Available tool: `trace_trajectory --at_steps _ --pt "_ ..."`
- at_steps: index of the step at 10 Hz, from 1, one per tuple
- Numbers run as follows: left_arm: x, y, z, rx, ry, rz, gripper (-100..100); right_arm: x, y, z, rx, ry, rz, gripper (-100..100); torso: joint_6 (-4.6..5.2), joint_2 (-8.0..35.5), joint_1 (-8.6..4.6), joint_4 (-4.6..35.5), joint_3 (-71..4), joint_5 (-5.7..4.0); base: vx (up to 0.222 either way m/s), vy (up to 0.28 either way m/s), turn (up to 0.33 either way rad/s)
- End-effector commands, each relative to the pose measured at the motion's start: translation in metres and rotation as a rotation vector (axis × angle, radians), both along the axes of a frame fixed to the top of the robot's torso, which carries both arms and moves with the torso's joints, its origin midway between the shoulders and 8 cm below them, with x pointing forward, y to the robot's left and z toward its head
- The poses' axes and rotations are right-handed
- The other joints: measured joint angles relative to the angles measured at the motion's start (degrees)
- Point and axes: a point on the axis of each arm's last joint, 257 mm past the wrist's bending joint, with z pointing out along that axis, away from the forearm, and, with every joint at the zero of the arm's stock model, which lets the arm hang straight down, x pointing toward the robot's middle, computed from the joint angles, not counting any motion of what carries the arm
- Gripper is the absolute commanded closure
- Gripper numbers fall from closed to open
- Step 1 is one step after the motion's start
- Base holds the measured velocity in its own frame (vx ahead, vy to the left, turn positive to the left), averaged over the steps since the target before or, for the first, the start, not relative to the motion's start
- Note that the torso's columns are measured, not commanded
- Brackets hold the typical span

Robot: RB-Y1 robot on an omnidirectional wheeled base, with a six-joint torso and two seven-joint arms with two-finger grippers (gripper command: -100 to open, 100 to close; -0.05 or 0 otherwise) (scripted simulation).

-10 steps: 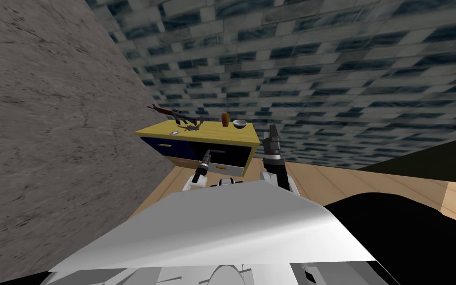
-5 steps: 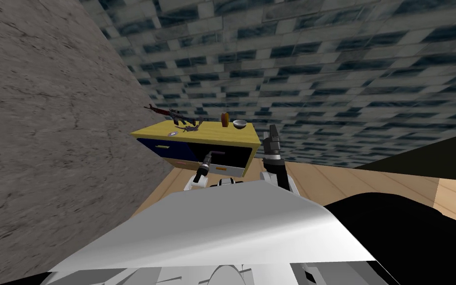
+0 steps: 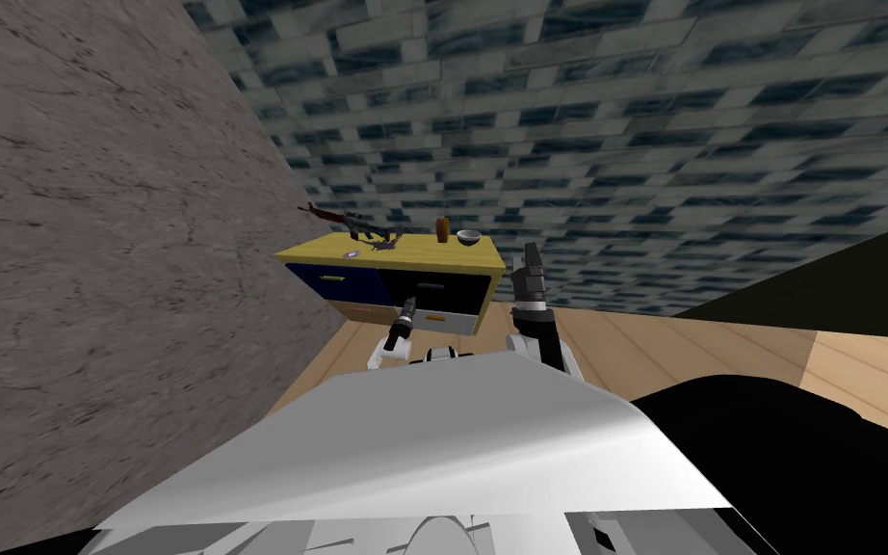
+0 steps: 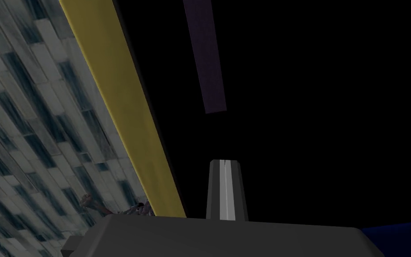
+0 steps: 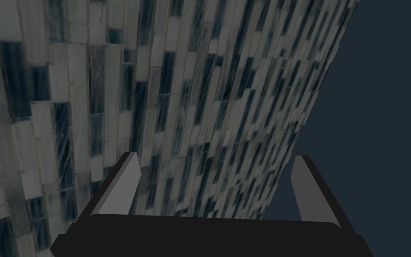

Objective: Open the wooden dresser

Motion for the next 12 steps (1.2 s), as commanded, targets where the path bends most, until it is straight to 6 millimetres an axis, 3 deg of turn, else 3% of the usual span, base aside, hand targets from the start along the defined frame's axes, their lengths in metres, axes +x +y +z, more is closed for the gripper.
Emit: trace_trajectory --at_steps 1,5,8,12 --pt "0.0 0.01 -0.003 0.033 0.001 -0.002 -100 0.0 0.0 0.0 0.0 0.0 0.0 0 0.0 -0.24 -0.21 -0.06 -0.13 -0.06 -0.016 0.009 -0.002" --pt "0.001 0.035 -0.006 0.108 0.004 -0.008 -100 0.0 0.0 0.0 0.0 0.0 0.0 0 0.01 0.13 0.08 0.04 0.08 0.02 0.026 -0.01 -0.003" --pt "0.01 0.034 -0.001 0.12 0.017 -0.006 -100 0.0 0.0 0.0 0.0 0.0 0.0 0 0.01 -0.04 -0.02 -0.01 -0.02 -0.01 0.119 -0.041 -0.019" --pt "0.016 0.006 0.006 0.05 0.028 0.0 -100 0.0 0.0 0.0 0.0 0.0 0.0 0 0.0 0.37 0.09 0.1 0.23 0.02 0.083 -0.023 -0.009"
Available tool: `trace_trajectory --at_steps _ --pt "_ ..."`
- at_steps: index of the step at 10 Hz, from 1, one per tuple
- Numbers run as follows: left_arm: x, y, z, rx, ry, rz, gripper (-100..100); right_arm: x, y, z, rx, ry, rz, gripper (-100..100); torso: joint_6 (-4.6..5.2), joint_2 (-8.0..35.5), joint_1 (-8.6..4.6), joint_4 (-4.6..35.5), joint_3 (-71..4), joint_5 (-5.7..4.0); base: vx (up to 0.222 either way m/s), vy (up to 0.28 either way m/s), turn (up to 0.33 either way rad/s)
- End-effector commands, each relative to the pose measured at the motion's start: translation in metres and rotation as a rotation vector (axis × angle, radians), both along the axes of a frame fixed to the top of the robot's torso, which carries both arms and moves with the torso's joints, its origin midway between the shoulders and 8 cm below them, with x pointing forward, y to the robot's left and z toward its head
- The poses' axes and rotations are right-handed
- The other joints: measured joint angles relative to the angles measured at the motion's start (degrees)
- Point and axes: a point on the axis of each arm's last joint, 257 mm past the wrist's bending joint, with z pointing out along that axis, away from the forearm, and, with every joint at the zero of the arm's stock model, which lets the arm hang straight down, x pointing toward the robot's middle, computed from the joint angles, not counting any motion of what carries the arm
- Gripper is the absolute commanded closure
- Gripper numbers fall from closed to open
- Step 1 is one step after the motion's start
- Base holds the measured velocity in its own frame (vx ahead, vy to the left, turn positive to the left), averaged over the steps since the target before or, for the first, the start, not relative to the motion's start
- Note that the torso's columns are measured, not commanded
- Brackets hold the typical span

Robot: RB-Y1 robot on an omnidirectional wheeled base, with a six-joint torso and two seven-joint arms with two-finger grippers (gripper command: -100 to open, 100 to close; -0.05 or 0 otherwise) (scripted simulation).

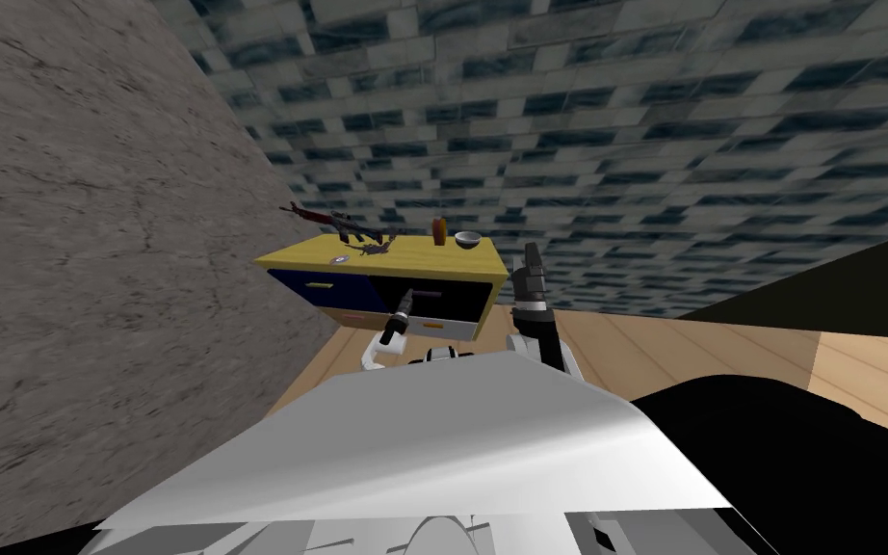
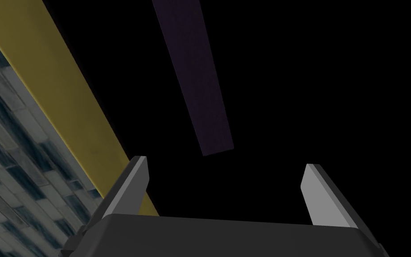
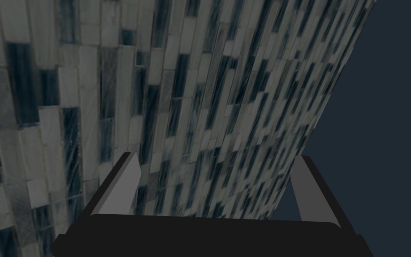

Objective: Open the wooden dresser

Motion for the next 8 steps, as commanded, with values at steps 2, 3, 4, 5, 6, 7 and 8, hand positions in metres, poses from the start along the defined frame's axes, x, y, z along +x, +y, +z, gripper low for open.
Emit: trace_trajectory --at_steps 2,3,4,5,6,7,8 --pt "0.001 -0.016 0.0 -0.041 0.004 0.002 -100 0.0 0.0 0.0 0.0 0.0 0.0 0 0.0 -0.02 0.02 0.0 -0.01 0.0 0.0 0.0 0.0" --pt "0.015 0.0 -0.001 -0.029 -0.002 0.034 -100 0.0 0.0 0.0 0.0 0.0 0.0 0 -0.01 -0.13 0.03 -0.03 -0.07 0.0 -0.043 0.01 -0.198" --pt "0.026 0.007 0.005 -0.02 -0.017 0.049 -100 0.0 0.0 0.0 0.0 0.0 0.0 0 0.03 -0.11 0.03 -0.03 -0.07 0.01 -0.098 0.034 -0.289" --pt "0.029 0.016 0.005 -0.02 -0.017 0.066 -100 0.0 0.0 0.0 0.0 0.0 0.0 0 0.01 -0.01 0.06 0.0 -0.01 0.01 -0.087 0.039 -0.113" --pt "0.027 0.017 -0.001 -0.018 -0.006 0.066 -100 0.0 0.0 0.0 0.0 0.0 0.0 0 -0.03 -0.13 0.06 -0.03 -0.07 0.01 -0.039 0.021 0.01" --pt "0.041 0.03 0.008 -0.013 -0.026 0.093 -100 0.0 0.0 0.0 0.0 0.0 0.0 0 -0.02 -0.34 -0.03 -0.09 -0.2 -0.01 -0.049 0.017 -0.179" --pt "0.05 0.037 0.009 -0.007 -0.029 0.109 -100 0.0 0.0 0.0 0.0 0.0 0.0 0 0.04 -0.33 -0.08 -0.09 -0.21 -0.02 -0.1 0.033 -0.305"
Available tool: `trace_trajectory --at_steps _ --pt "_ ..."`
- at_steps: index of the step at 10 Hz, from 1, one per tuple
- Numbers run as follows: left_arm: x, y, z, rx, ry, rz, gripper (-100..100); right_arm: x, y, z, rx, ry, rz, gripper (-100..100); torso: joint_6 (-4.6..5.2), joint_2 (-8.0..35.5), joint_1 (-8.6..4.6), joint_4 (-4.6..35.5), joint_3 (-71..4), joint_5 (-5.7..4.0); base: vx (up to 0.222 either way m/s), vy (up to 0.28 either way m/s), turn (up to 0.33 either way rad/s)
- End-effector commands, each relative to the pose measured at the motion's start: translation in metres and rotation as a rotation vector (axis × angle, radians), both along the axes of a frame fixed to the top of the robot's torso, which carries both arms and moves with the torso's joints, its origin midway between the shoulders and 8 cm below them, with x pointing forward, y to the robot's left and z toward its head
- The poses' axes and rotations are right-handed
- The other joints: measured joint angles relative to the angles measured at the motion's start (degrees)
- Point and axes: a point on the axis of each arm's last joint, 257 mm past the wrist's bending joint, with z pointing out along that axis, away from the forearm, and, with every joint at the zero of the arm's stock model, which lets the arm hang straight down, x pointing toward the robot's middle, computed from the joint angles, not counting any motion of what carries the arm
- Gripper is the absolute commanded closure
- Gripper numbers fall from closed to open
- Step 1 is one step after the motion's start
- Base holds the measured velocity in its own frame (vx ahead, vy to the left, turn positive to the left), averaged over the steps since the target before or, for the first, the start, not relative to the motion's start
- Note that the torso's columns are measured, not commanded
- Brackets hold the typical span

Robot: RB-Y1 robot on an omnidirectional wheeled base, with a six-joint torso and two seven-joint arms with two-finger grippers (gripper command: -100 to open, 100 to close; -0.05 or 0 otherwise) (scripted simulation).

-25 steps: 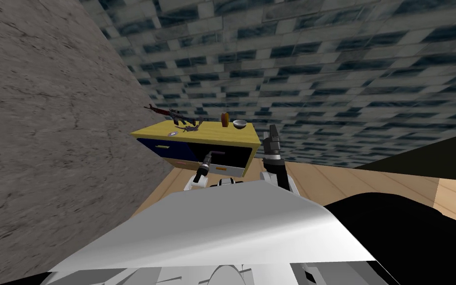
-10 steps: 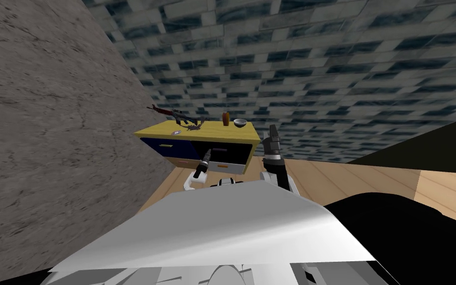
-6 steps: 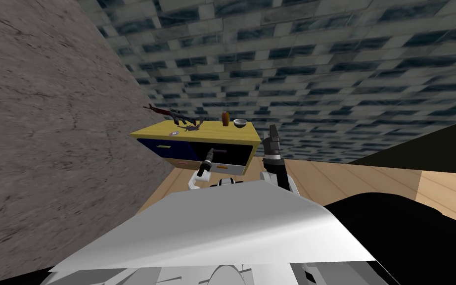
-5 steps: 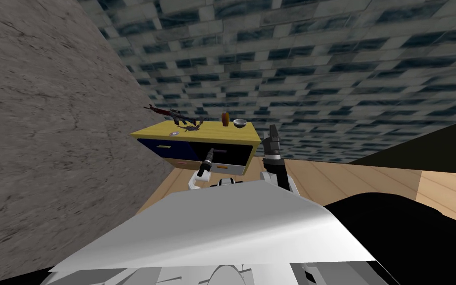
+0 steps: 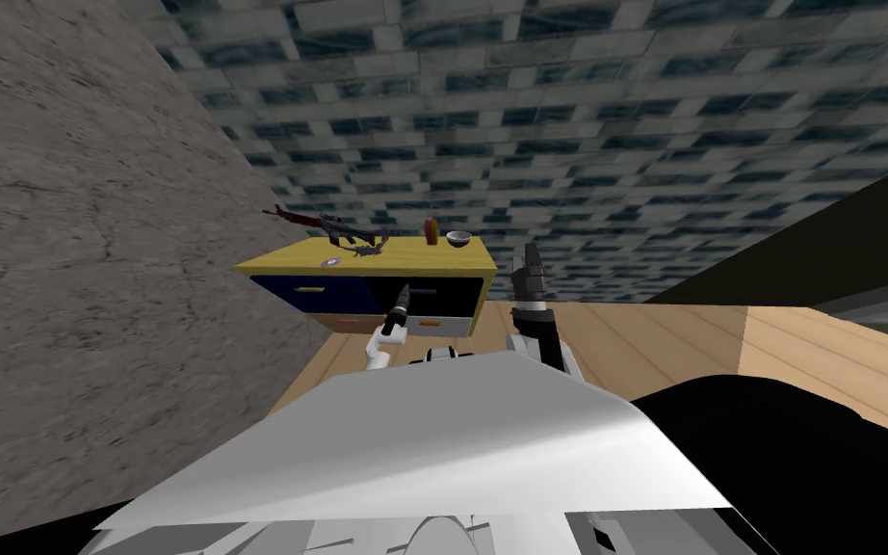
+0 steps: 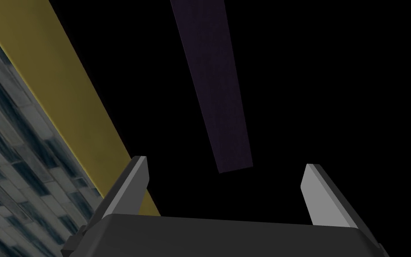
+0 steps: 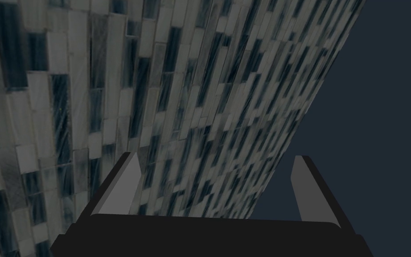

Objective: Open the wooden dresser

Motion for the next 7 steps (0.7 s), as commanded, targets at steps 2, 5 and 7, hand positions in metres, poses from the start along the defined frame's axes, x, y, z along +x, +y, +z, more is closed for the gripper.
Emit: trace_trajectory --at_steps 2,5,7 --pt "0.026 0.033 0.004 0.011 -0.01 0.067 -100 0.0 0.0 0.0 0.0 0.0 0.0 0 -0.08 0.13 0.06 0.04 0.1 0.01 -0.068 0.019 -0.126" --pt "0.034 0.052 -0.003 0.008 0.005 0.108 -100 0.0 0.0 0.0 0.0 0.0 0.0 0 0.0 0.12 0.04 0.04 0.08 0.01 -0.063 0.019 -0.154" --pt "0.043 0.063 -0.002 0.003 0.006 0.136 -100 0.0 0.0 0.0 0.0 0.0 0.0 0 -0.03 0.12 0.03 0.04 0.08 0.01 -0.06 0.007 -0.128"
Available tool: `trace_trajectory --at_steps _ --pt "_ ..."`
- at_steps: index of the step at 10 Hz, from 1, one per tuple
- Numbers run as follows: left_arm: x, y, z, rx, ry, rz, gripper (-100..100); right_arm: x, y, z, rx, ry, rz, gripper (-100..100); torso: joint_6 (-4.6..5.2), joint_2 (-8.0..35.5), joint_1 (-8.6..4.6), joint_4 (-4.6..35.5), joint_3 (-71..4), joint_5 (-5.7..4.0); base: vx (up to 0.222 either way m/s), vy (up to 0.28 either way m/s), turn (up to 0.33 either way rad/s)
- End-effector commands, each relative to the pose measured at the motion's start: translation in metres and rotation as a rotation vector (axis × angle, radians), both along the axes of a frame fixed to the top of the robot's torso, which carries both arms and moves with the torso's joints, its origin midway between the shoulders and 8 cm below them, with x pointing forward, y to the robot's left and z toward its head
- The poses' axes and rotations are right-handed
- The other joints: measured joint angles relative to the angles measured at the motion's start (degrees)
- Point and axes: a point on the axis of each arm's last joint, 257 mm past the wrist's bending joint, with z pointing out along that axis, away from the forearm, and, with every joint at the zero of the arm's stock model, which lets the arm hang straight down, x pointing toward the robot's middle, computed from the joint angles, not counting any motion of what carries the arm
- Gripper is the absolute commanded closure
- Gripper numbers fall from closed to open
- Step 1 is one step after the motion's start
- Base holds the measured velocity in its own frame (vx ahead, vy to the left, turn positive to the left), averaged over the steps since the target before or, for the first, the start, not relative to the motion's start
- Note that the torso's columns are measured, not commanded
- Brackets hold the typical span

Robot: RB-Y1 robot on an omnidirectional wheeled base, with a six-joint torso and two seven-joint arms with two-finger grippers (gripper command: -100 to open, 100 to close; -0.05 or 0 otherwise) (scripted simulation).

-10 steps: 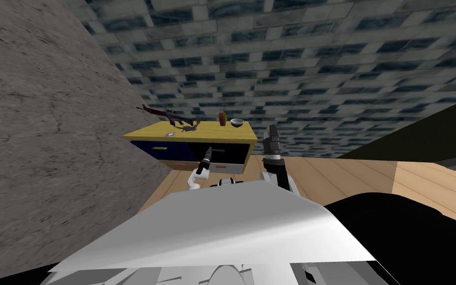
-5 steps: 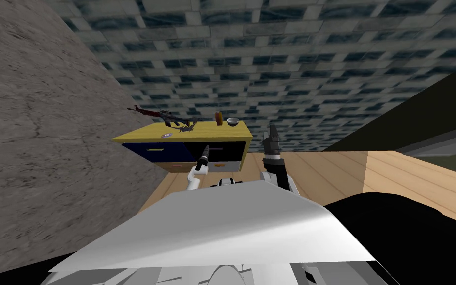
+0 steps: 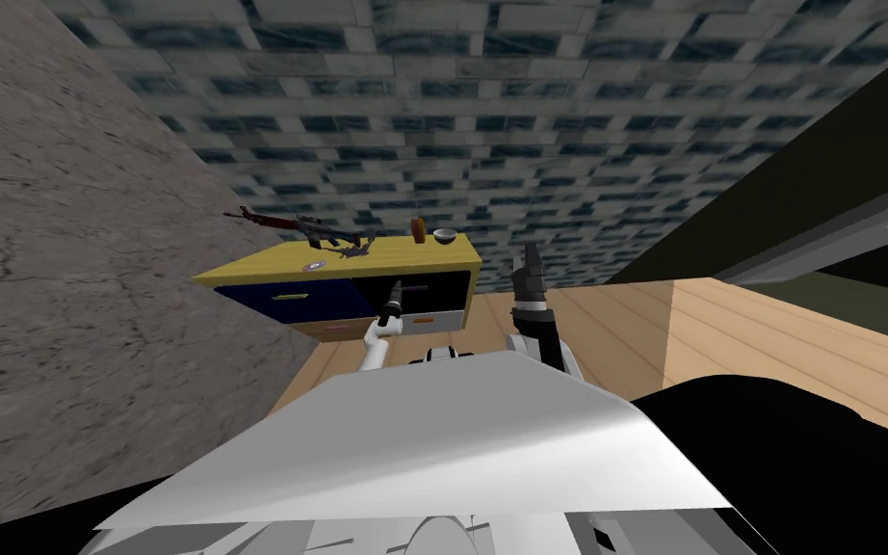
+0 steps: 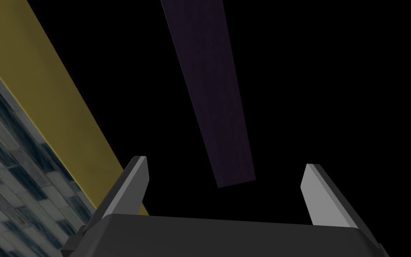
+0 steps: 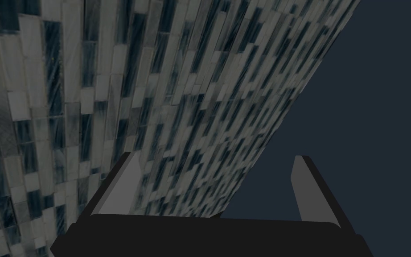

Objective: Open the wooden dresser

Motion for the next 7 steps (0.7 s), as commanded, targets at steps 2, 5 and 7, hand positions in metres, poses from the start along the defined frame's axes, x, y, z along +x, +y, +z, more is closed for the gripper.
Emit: trace_trajectory --at_steps 2,5,7 --pt "0.013 0.018 -0.002 -0.012 0.005 0.044 -100 0.0 0.0 0.0 0.0 0.0 0.0 0 0.01 0.03 0.04 0.01 0.02 0.01 -0.072 0.014 -0.142" --pt "0.029 0.032 0.003 -0.033 0.0 0.086 -100 0.0 0.0 0.0 0.0 0.0 0.0 0 -0.04 -0.04 0.02 -0.01 -0.02 0.0 -0.066 0.005 -0.158" --pt "0.027 0.033 -0.001 -0.034 0.007 0.087 -100 0.0 0.0 0.0 0.0 0.0 0.0 0 -0.01 -0.03 0.04 -0.01 -0.01 0.01 -0.046 0.007 -0.054"
